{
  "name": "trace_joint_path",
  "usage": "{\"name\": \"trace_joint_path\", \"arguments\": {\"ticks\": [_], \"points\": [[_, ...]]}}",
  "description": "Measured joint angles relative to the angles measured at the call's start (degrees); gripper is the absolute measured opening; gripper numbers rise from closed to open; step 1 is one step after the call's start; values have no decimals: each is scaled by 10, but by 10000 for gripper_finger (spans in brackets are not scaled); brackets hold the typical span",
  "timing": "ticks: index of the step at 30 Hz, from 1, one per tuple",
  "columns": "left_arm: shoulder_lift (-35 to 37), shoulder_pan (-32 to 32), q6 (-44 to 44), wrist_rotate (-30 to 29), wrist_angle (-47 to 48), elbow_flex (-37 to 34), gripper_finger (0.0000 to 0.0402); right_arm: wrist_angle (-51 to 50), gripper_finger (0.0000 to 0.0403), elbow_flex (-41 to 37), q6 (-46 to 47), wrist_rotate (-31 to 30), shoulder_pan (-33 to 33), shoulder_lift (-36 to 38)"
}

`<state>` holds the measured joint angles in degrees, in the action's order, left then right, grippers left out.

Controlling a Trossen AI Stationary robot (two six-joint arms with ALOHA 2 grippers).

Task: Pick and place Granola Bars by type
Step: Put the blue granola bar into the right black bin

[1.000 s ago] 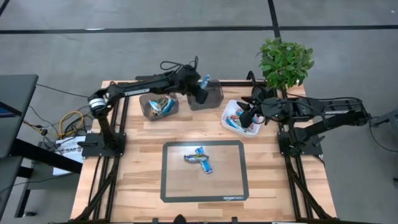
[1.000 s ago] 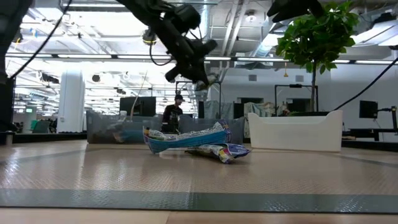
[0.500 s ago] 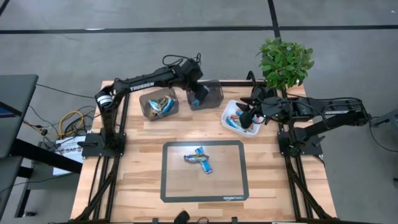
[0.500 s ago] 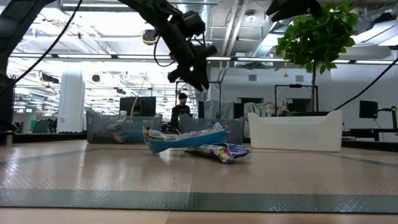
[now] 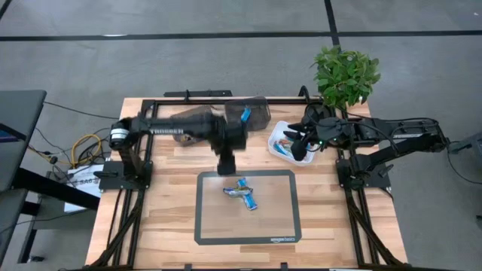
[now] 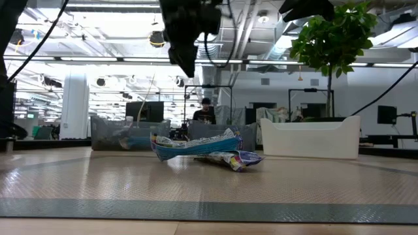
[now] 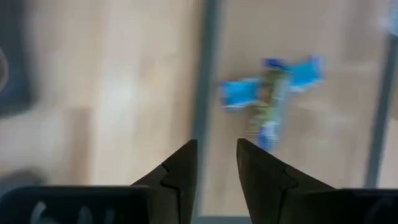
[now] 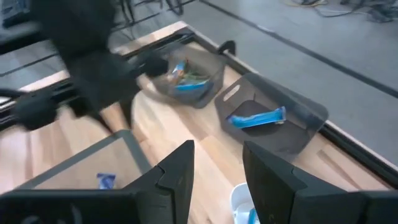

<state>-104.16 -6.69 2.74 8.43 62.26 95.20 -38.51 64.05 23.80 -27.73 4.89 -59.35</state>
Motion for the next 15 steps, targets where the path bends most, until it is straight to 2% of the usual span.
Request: {"name": "trace_joint_path", "arguments": {"ticks": [4, 10, 15], "points": [[-1, 70, 15, -27, -55, -32, 103, 0, 129, 0, -29, 44, 0, 0], [-1, 127, 89, -51, -148, -94, 103, 2, 129, 0, -100, 185, 19, 0], [-1, 154, 142, -65, -190, -148, 103, 4, 129, 0, -103, 295, 32, 0]]}}
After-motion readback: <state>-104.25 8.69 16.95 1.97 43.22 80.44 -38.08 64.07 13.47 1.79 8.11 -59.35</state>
